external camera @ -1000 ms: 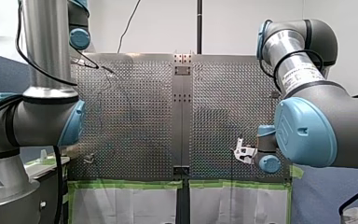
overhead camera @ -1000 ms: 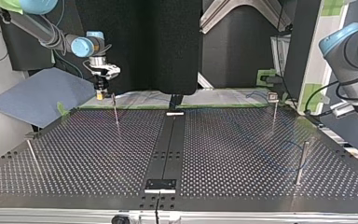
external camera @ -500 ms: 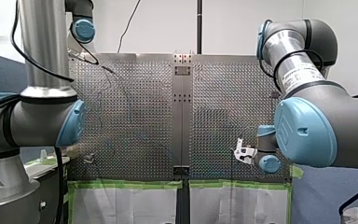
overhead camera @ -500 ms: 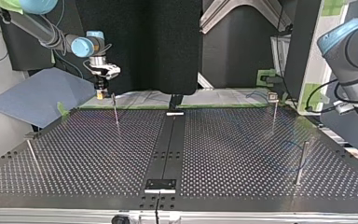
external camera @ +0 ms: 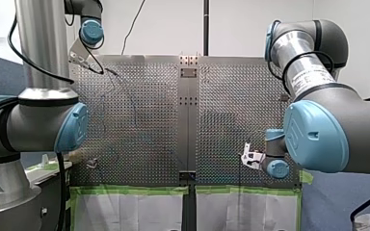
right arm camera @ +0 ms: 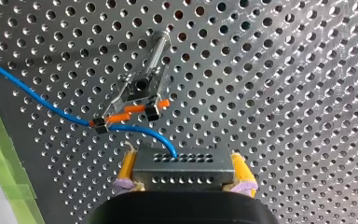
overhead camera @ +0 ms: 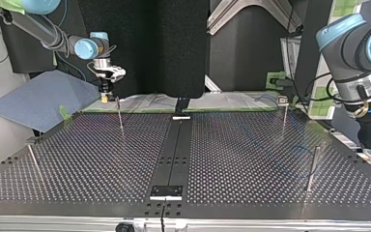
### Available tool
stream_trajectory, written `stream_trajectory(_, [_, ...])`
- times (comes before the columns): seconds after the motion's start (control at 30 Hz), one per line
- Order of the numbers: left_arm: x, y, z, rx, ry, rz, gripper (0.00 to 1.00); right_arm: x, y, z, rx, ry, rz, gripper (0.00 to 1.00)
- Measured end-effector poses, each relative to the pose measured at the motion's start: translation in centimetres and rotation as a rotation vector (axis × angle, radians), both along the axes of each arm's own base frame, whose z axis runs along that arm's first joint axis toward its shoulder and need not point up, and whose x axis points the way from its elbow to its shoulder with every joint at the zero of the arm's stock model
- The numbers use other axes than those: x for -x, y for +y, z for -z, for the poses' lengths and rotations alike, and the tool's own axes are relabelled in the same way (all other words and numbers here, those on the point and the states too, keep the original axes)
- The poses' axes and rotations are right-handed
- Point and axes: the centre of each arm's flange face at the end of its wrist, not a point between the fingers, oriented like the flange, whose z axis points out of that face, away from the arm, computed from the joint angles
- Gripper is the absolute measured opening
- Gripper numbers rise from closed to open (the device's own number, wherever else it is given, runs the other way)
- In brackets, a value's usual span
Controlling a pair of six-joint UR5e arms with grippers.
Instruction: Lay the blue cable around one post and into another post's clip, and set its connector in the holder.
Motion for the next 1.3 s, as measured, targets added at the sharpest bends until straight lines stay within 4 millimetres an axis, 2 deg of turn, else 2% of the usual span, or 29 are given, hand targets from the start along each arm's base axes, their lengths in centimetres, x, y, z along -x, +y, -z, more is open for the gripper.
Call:
stream_trajectory(0.53, [0.5,-1.3,2.2,-0.097,0.208,0.027,1.0,0.0,0.1,0.0,-0.003,0.004,0.001,0.25])
stream_trajectory(0.87, [1.0,-2.2,2.9,-0.163,0.313,0.092,1.0,-0.1,0.1,0.0,-0.003,0.005,-0.001,0.25])
stream_trajectory(1.3, [0.8,-2.4,0.9,-0.254,0.404,0.115,1.0,-0.2,0.1,0.0,-0.001,0.007,-0.003,0.25])
